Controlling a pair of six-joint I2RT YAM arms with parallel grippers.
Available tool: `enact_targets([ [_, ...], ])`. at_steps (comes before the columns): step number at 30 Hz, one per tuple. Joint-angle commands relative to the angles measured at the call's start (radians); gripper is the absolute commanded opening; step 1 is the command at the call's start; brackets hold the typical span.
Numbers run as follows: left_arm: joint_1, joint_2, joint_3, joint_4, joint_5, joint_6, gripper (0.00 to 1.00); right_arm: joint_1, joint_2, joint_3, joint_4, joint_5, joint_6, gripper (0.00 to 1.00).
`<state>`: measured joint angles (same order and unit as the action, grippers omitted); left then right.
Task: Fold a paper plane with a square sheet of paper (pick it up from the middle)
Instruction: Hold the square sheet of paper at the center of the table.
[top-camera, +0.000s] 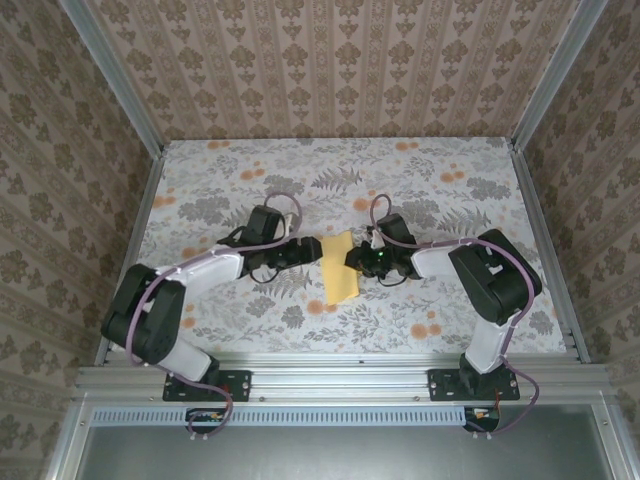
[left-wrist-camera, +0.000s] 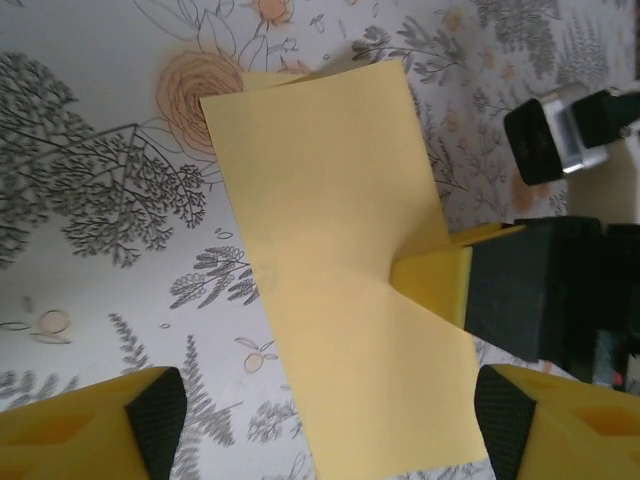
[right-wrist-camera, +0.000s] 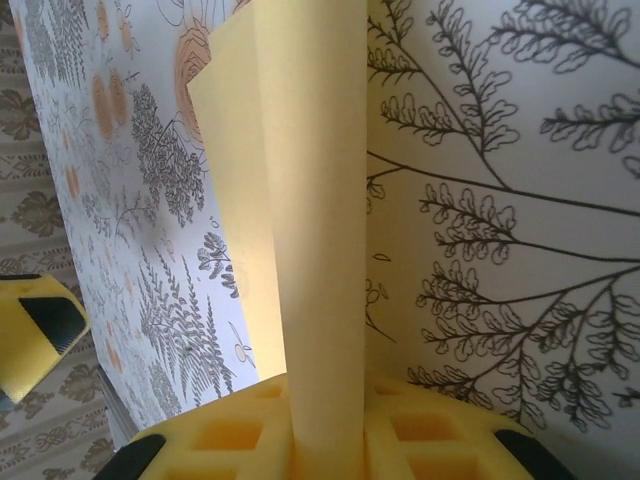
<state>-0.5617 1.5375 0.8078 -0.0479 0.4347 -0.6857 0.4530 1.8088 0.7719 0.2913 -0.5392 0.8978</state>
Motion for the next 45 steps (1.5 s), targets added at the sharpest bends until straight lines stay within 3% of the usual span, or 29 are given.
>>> enact_targets([
  [1, -0.034, 0.05, 0.056, 0.024, -0.058, -0.014, 0.64, -0.009, 0.006, -0.02, 0.032, -0.018, -0.006, 0.22],
  [8, -0.079, 0.168, 0.119, 0.01, -0.093, -0.007, 0.39, -0.013, 0.006, -0.026, 0.057, -0.014, -0.001, 0.23],
  [17, -0.108, 0.262, 0.174, -0.015, -0.12, 0.014, 0.24, -0.014, 0.0, -0.023, 0.042, -0.006, -0.019, 0.24],
  [24, -0.11, 0.317, 0.181, -0.013, -0.112, 0.02, 0.24, -0.014, -0.031, -0.013, -0.019, 0.018, -0.058, 0.32],
  [32, -0.114, 0.346, 0.192, -0.017, -0.082, 0.029, 0.25, -0.016, -0.095, 0.038, -0.265, 0.108, -0.205, 0.49],
  [38, -0.115, 0.343, 0.2, -0.011, -0.074, 0.031, 0.26, -0.016, -0.093, 0.124, -0.43, 0.19, -0.328, 0.51],
  [45, -0.116, 0.346, 0.215, 0.0, -0.055, 0.029, 0.28, -0.016, -0.05, 0.199, -0.488, 0.207, -0.404, 0.53],
])
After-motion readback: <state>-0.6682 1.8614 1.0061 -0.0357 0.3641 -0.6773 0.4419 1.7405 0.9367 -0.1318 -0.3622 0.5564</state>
